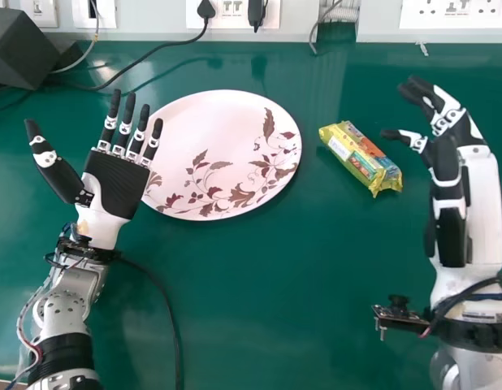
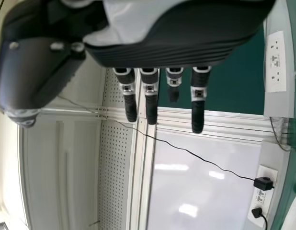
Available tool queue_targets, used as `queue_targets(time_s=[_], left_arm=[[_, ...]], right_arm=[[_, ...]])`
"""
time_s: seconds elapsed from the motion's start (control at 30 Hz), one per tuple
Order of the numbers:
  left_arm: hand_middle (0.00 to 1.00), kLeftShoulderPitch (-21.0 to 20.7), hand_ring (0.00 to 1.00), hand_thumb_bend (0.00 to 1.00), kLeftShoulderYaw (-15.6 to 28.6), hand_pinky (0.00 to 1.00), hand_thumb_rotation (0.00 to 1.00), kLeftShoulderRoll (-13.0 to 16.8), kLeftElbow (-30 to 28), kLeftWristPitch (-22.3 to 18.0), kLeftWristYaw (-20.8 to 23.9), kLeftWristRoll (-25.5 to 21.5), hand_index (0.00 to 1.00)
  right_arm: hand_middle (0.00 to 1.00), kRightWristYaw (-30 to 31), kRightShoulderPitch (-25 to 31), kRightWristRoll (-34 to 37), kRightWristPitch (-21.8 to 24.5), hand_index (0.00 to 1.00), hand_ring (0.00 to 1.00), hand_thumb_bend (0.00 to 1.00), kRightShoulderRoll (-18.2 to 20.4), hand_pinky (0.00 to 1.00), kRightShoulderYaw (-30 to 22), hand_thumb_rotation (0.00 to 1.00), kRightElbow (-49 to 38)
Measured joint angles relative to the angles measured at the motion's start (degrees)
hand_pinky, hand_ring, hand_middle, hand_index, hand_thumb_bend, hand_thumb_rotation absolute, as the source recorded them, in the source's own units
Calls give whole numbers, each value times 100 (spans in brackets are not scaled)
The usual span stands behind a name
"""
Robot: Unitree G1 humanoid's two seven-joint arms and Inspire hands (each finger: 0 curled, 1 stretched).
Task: Pick up biscuit and place it in the plate
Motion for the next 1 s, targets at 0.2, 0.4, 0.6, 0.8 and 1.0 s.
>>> queue_targets(time_s=[0.2,0.4,0.6,0.8,1.0], left_arm=[[88,26,83,100,-3,79,69,-14,-48,1,18,-1,92],[88,29,83,100,-3,80,67,-14,-35,-5,16,-1,92],[88,19,82,100,-3,79,61,-12,-24,6,17,-5,91],[88,3,83,100,-3,75,62,-9,-2,-26,8,-1,90],[90,4,87,100,-5,77,65,-17,-6,-48,4,-1,92]], right_arm=[[87,-109,-1,-282,-14,87,80,95,-67,65,-18,28,-149],[86,-180,7,-664,-24,87,79,95,-169,65,-42,27,-212],[86,-246,-4,-1042,-20,86,78,96,-243,65,-61,26,-344],[87,-347,-114,-1566,20,87,78,95,-249,65,-57,27,-406],[86,-369,-147,-2258,287,87,78,96,-320,65,-72,27,-544]])
